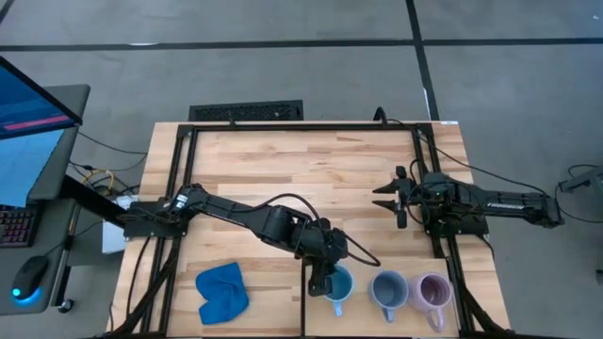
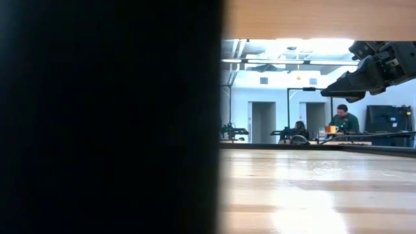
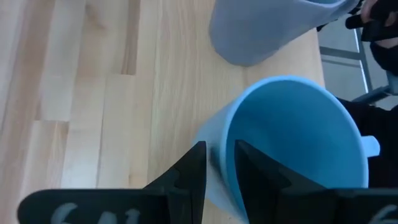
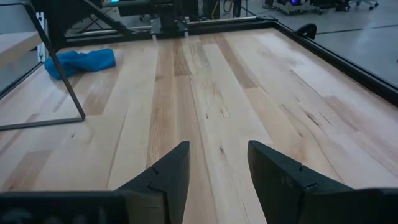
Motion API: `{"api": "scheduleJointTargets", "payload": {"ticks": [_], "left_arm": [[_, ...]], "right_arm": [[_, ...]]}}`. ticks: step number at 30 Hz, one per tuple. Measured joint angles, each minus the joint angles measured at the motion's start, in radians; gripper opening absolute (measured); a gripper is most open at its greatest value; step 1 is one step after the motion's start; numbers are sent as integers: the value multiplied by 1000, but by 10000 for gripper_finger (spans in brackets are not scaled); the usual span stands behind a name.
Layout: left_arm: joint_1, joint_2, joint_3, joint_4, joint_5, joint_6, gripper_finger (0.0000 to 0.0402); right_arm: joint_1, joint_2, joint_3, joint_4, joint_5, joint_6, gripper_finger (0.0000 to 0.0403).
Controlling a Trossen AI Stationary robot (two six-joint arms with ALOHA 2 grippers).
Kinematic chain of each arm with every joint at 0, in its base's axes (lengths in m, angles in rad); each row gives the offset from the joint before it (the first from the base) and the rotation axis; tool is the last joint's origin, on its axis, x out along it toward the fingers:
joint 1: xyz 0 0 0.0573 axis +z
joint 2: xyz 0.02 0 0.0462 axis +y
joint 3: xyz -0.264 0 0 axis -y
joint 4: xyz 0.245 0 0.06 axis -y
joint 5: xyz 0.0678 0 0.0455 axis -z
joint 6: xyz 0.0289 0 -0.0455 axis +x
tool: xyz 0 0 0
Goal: Stack small to large cups/mugs on shelf
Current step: Put the light blue mug on the shelf
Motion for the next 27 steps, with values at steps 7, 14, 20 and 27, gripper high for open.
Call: {"api": "scheduleJointTargets", "payload": {"ticks": [7,14,20,27], "left_arm": [[0,0,0,3,8,-1,74],[0,0,0,46,12,3,74],[-1,0,0,43,20,2,74],[-2,0,0,40,22,-2,74]], "right_arm": [[0,0,0,0,0,0,182],[0,0,0,0,0,0,182],[0,0,0,0,0,0,182],[0,0,0,0,0,0,182]]}}
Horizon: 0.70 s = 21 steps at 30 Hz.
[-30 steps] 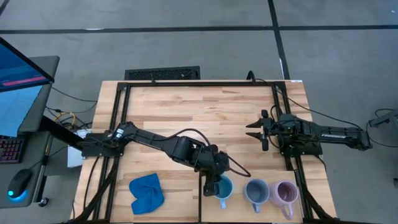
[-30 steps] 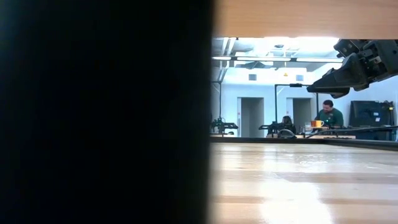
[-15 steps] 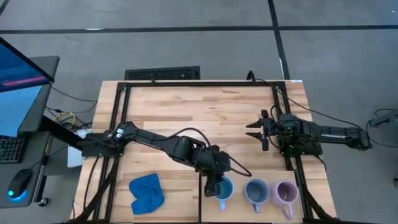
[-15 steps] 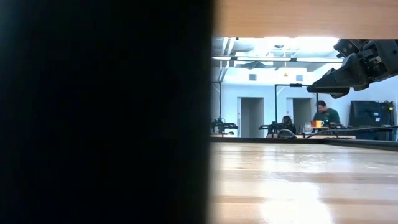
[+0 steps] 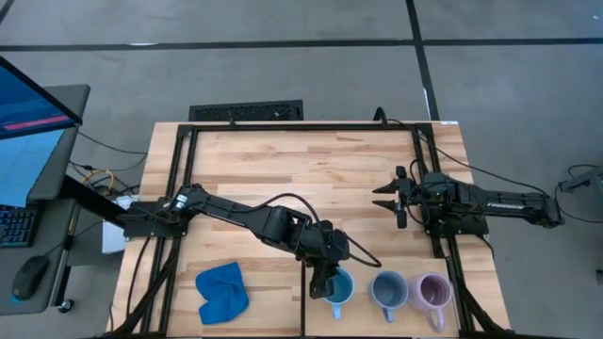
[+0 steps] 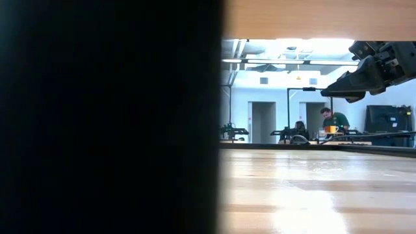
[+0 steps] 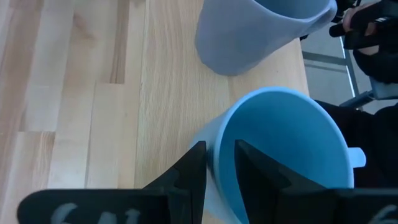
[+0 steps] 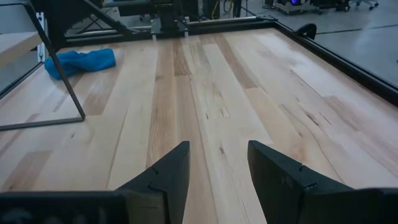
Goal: Stack small to large cups/mugs on shelf
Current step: Put the light blue mug on the shelf
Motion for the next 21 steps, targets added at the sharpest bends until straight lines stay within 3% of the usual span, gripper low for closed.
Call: {"api": "scheduleJointTargets", "payload": {"ticks": [21], "left_arm": [[-1,0,0,-20,-19,3,74]], "right_arm": [[0,0,0,0,0,0,182]]}}
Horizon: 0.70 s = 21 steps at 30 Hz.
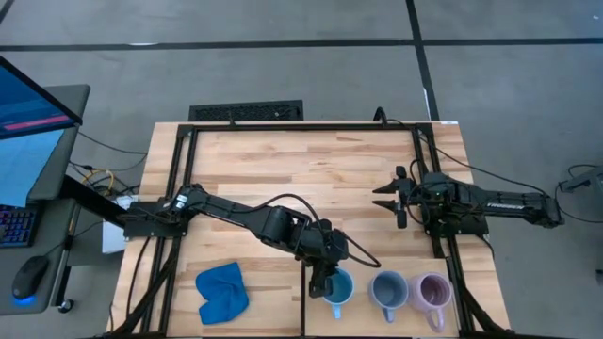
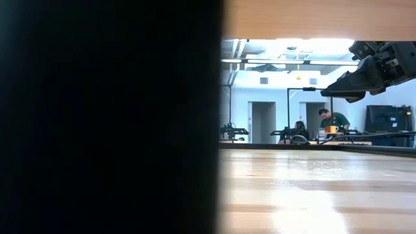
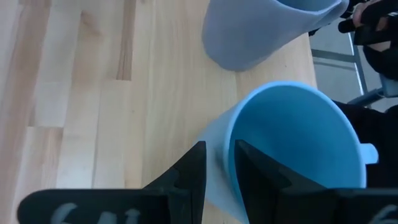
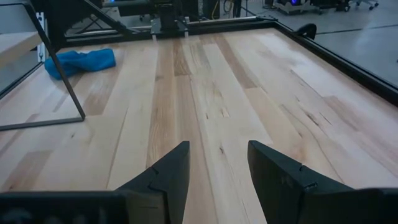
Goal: Stack small to large cups/mugs on shelf
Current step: Put the light blue mug on the shelf, then return to Home Position
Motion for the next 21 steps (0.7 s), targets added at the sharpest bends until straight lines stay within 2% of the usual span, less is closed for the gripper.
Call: {"api": "scheduleJointTargets", "payload": {"ticks": [5,12,15,17,21], "left_arm": [[2,0,0,1,-22,12,95],[5,0,0,0,-7,4,186],[5,0,0,17,54,2,213],[6,0,1,35,91,2,225],[10,-2,29,5,92,12,235]], "right_arm": [[0,0,0,0,0,0,182],[0,0,0,0,0,0,182],[0,0,0,0,0,0,182],[0,0,0,0,0,0,182],[0,0,0,0,0,0,182]]}}
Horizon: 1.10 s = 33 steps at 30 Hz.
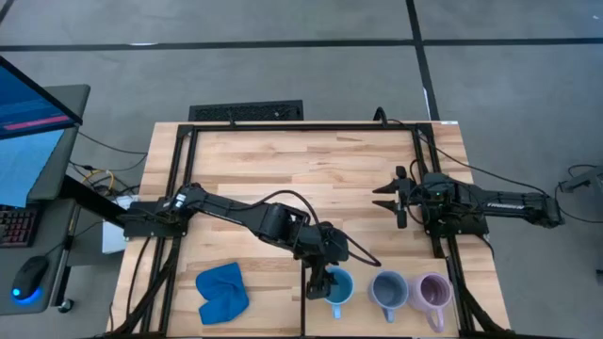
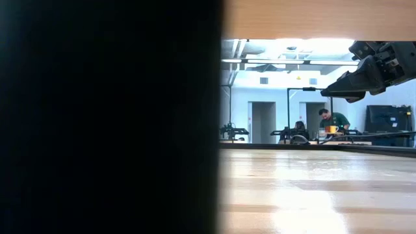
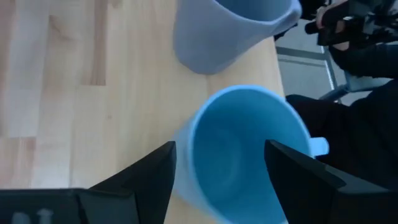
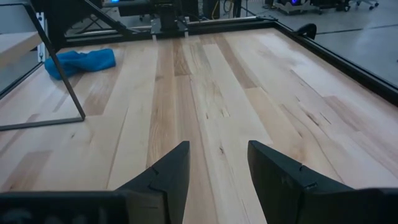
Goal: Stack small to large cups/mugs on shelf
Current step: Return to Home Position
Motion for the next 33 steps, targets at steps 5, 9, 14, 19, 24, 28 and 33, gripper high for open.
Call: {"api": "scheduleJointTargets", "payload": {"ticks": [5,9,14,19,24,28,33], "left_arm": [[17,-57,-4,-50,-59,53,236],[15,-140,0,-95,-264,132,236],[-38,-242,-2,-119,-633,243,236],[-95,-329,-64,-114,-794,351,236],[-81,-420,-246,-102,-710,400,236],[-40,-554,-518,61,-670,396,236],[44,-822,-968,473,-542,441,236]], "right_arm": [[0,0,0,0,0,7,182],[0,-1,0,0,0,7,182],[1,-1,0,1,-2,7,182],[1,-2,0,3,-2,-1,182],[1,-1,-3,45,-29,-32,182],[11,-2,-3,81,-54,-74,182],[35,-2,-3,86,-56,-107,182]]}}
